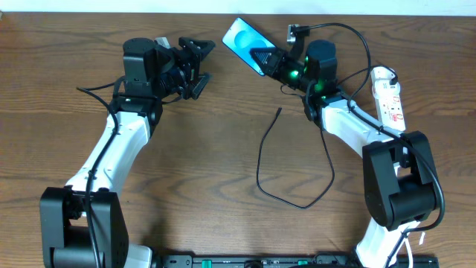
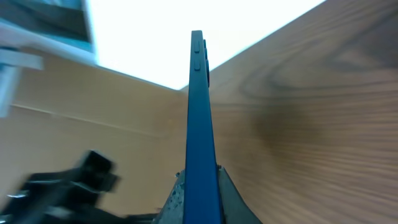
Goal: Plug charger to phone and switch on socket
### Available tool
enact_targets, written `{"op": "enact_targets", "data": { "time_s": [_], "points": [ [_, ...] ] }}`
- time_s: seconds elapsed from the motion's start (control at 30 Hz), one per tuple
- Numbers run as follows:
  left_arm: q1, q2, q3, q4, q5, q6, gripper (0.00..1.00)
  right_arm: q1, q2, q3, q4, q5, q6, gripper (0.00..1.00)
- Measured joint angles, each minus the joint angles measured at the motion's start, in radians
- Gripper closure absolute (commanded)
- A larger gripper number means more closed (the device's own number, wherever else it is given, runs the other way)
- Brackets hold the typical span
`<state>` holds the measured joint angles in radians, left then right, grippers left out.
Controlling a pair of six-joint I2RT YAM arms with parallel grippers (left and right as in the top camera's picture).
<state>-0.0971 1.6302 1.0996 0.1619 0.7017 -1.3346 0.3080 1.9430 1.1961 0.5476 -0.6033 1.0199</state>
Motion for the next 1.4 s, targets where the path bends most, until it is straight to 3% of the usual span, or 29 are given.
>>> {"op": "enact_targets", "data": {
  "time_s": [0.3,0.47,1.4],
  "points": [
    [0.017,0.000,0.000,0.003,-0.007,0.007,0.11,0.012,0.000,0.000,0.146,-0.103,0.375,0.99],
    [0.017,0.000,0.000,0.003,-0.029,0.008,0.11,0.043,0.000,0.000,0.146,-0.119,0.508,0.99],
    [0.017,0.000,0.000,0.006,-0.103,0.007,0.11,0.146,0.000,0.000,0.147,-0.111,0.772,0.99]
  ]
}}
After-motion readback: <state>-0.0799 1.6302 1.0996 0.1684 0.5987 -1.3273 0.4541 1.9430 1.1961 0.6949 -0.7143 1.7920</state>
